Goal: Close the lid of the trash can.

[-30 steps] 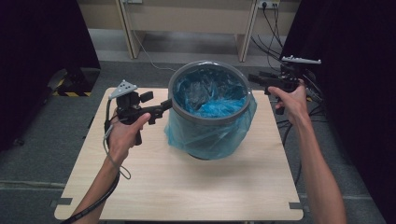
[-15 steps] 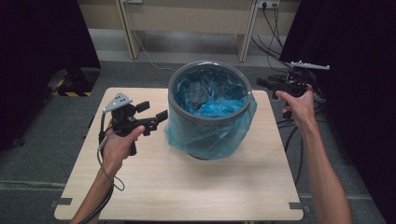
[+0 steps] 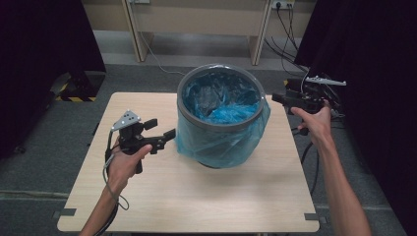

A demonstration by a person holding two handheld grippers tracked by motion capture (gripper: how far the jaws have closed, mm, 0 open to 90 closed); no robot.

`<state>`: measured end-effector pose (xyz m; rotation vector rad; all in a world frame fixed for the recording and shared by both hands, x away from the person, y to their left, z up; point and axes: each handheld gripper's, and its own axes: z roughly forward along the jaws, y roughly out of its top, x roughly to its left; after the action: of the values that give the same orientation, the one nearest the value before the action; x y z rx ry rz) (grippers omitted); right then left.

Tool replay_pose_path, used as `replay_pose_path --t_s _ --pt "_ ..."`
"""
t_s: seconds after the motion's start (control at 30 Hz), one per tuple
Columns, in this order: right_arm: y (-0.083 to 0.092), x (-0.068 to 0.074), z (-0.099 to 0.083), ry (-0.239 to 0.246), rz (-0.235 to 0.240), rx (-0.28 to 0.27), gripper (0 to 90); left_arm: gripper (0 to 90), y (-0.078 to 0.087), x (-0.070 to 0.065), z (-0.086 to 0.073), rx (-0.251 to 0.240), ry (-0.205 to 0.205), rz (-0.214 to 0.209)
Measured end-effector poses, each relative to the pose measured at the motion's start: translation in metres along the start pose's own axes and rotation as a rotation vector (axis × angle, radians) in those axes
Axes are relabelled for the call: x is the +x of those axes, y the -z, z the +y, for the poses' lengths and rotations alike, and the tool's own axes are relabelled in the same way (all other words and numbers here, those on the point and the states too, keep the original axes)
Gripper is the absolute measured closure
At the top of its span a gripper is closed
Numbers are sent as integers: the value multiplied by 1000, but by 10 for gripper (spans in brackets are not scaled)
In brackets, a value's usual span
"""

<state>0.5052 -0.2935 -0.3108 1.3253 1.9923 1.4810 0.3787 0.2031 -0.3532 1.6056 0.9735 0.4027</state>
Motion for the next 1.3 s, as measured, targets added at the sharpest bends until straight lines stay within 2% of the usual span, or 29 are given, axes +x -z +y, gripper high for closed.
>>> replay_pose_path --t_s 0.4,0.6,0.97,1.13,1.3 --pt "7 -6 -32 -15 -25 -14 233 148 1 9 -34 36 -4 19" --pt "11 -7 -50 -7 -43 -12 222 148 2 14 -52 50 1 27" --pt "11 4 -79 22 -49 3 217 148 -1 20 -85 93 -30 54" --pt "7 10 -96 29 -56 2 218 148 -4 26 -106 147 -24 52" --pt "3 18 -115 49 -80 25 215 148 -2 33 -123 185 -29 75"
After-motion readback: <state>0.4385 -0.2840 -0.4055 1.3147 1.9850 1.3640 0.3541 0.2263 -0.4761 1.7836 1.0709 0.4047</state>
